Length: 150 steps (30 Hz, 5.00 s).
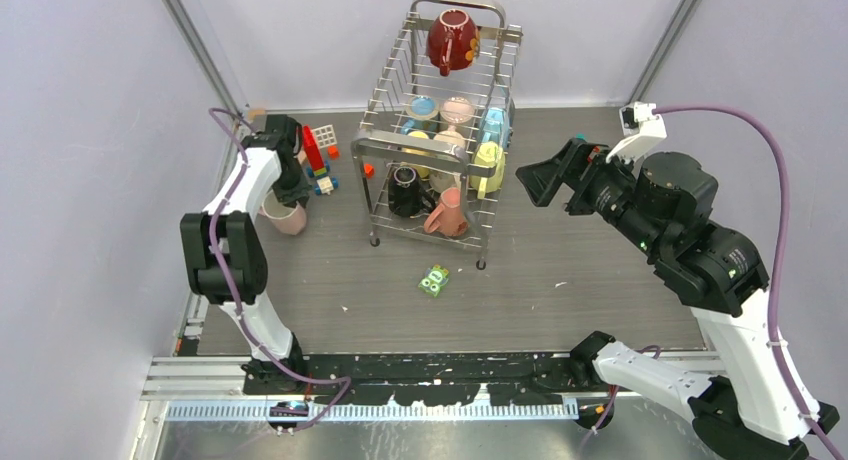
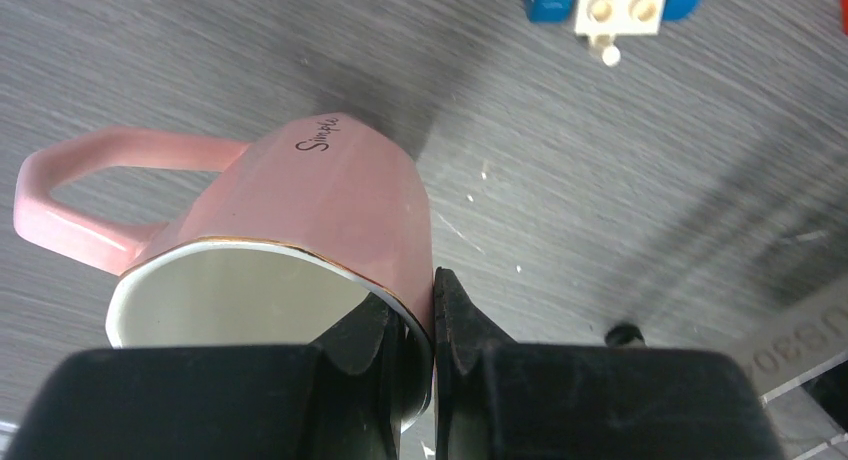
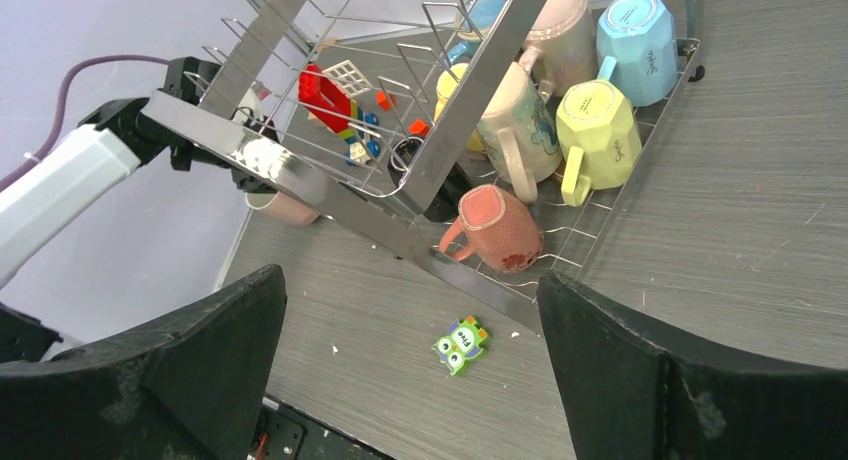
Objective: Unload the cups from the dish rack
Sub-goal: Place the cup at the center of the board, then unload the cup from the dish rack.
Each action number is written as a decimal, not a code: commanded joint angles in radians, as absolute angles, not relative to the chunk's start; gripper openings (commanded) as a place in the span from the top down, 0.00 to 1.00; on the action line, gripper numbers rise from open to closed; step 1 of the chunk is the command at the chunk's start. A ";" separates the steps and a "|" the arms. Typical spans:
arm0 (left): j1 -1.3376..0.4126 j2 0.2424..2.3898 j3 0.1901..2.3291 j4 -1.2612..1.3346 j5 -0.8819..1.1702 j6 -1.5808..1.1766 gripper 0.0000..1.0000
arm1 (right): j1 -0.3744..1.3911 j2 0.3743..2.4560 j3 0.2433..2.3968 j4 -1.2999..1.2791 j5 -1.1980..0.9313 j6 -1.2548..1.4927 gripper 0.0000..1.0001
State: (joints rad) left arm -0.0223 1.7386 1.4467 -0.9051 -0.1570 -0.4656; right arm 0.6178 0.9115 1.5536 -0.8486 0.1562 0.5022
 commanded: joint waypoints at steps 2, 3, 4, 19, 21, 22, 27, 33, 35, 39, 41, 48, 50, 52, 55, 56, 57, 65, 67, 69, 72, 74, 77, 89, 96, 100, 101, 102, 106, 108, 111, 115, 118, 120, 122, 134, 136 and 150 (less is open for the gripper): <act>0.025 1.796 1.555 -0.867 -0.174 -0.412 1.00 | 0.617 0.895 1.558 -0.850 0.159 0.491 0.00; 0.033 1.807 1.560 -0.867 -0.174 -0.410 1.00 | 0.617 0.895 1.557 -0.854 0.158 0.491 0.00; 0.039 1.816 1.563 -0.867 -0.170 -0.408 1.00 | 0.618 0.894 1.557 -0.855 0.158 0.492 0.00; 0.077 1.878 1.601 -0.877 -0.147 -0.387 0.86 | 0.617 0.920 1.543 -0.859 0.128 0.499 0.00; 0.077 1.876 1.602 -0.879 -0.144 -0.387 0.78 | 0.617 0.923 1.543 -0.859 0.125 0.500 0.00; 0.078 1.872 1.602 -0.877 -0.143 -0.387 0.72 | 0.617 0.925 1.544 -0.859 0.122 0.500 0.00; 0.077 1.823 1.603 -0.874 -0.144 -0.385 0.50 | 0.617 0.939 1.554 -0.864 0.111 0.498 0.00; 0.072 1.718 1.570 -0.857 -0.140 -0.400 0.29 | 0.617 0.954 1.553 -0.862 0.107 0.506 0.00; 0.065 1.678 1.559 -0.854 -0.144 -0.404 0.20 | 0.618 0.956 1.551 -0.857 0.110 0.509 0.00; 0.058 1.596 1.538 -0.852 -0.111 -0.421 0.09 | 0.617 0.970 1.568 -0.860 0.116 0.511 0.00; 0.050 1.553 1.530 -0.844 -0.087 -0.430 0.01 | 0.618 0.981 1.581 -0.865 0.120 0.509 0.00; -0.042 1.392 1.544 -0.858 -0.017 -0.443 0.00 | 0.618 1.016 1.615 -0.848 0.165 0.511 0.00; -0.057 1.352 1.551 -0.863 0.018 -0.450 0.00 | 0.617 1.037 1.638 -0.843 0.182 0.507 0.00; -0.069 1.311 1.551 -0.861 0.059 -0.459 0.00 | 0.618 1.074 1.675 -0.838 0.192 0.498 0.00; -0.098 1.258 1.557 -0.865 0.087 -0.467 0.00 | 0.618 1.141 1.759 -0.835 0.222 0.480 0.00; -0.109 1.244 1.559 -0.865 0.094 -0.469 0.00 | 0.617 1.162 1.786 -0.829 0.229 0.473 0.00; -0.119 1.226 1.562 -0.868 0.100 -0.472 0.00 | 0.618 1.193 1.813 -0.824 0.239 0.465 0.00; -0.147 1.123 1.593 -0.915 0.166 -0.459 0.00 | 0.618 1.414 2.090 -0.802 0.298 0.376 0.00; -0.148 1.108 1.609 -0.934 0.192 -0.450 0.00 | 0.618 1.487 2.182 -0.804 0.304 0.344 0.00; -0.156 1.086 1.612 -0.939 0.212 -0.453 0.00 | 0.618 1.565 2.280 -0.806 0.311 0.314 0.00; -0.161 1.048 1.590 -0.932 0.242 -0.474 0.00 | 0.618 1.682 2.429 -0.823 0.329 0.277 0.00; -0.163 1.029 1.584 -0.931 0.253 -0.479 0.00 | 0.617 1.750 2.497 -0.817 0.343 0.252 0.00; -0.165 1.011 1.583 -0.934 0.262 -0.472 0.00 | 0.617 1.842 2.558 -0.793 0.357 0.225 0.00; -0.193 0.982 1.578 -0.950 0.261 -0.460 0.00 | 0.605 2.068 2.690 -0.645 0.425 0.172 0.08; -0.195 0.952 1.564 -0.962 0.255 -0.458 0.00 | 0.583 2.131 2.688 -0.600 0.464 0.195 0.27; -0.195 0.944 1.559 -0.962 0.253 -0.455 0.00 | 0.582 2.154 2.686 -0.598 0.480 0.208 0.29; -0.196 0.944 1.559 -0.963 0.253 -0.455 0.00 | 0.583 2.159 2.686 -0.598 0.480 0.209 0.29; -0.195 0.942 1.559 -0.960 0.254 -0.456 0.00 | 0.582 2.163 2.687 -0.598 0.483 0.209 0.30; -0.195 0.941 1.557 -0.959 0.256 -0.456 0.00 | 0.583 2.172 2.686 -0.608 0.497 0.205 0.32; -0.195 0.940 1.556 -0.957 0.258 -0.459 0.00 | 0.583 2.171 2.682 -0.617 0.509 0.205 0.33; -0.196 0.940 1.555 -0.956 0.261 -0.460 0.00 | 0.582 2.163 2.665 -0.622 0.523 0.199 0.38; -0.195 0.940 1.554 -0.955 0.261 -0.462 0.00 | 0.583 2.152 2.651 -0.644 0.537 0.184 0.44; -0.195 0.939 1.550 -0.953 0.263 -0.466 0.00 | 0.576 2.132 2.630 -0.654 0.541 0.170 0.47; -0.196 0.939 1.548 -0.950 0.265 -0.467 0.00 | 0.567 2.122 2.627 -0.668 0.526 0.172 0.48; -0.195 0.939 1.544 -0.948 0.268 -0.468 0.00 | 0.561 2.116 2.625 -0.682 0.510 0.172 0.48; -0.195 0.943 1.528 -0.927 0.282 -0.483 0.00 | 0.551 2.118 2.632 -0.743 0.449 0.161 0.46; -0.196 0.944 1.527 -0.927 0.282 -0.484 0.00 | 0.546 2.124 2.633 -0.749 0.445 0.163 0.46; -0.195 0.940 1.525 -0.924 0.288 -0.490 0.00 | 0.540 2.134 2.635 -0.735 0.435 0.167 0.67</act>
State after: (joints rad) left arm -0.1917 0.9508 1.5196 -0.9611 0.2630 -0.4900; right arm 0.5541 2.1700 2.6266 -0.7471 0.4248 0.1806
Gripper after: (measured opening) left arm 0.996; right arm 0.396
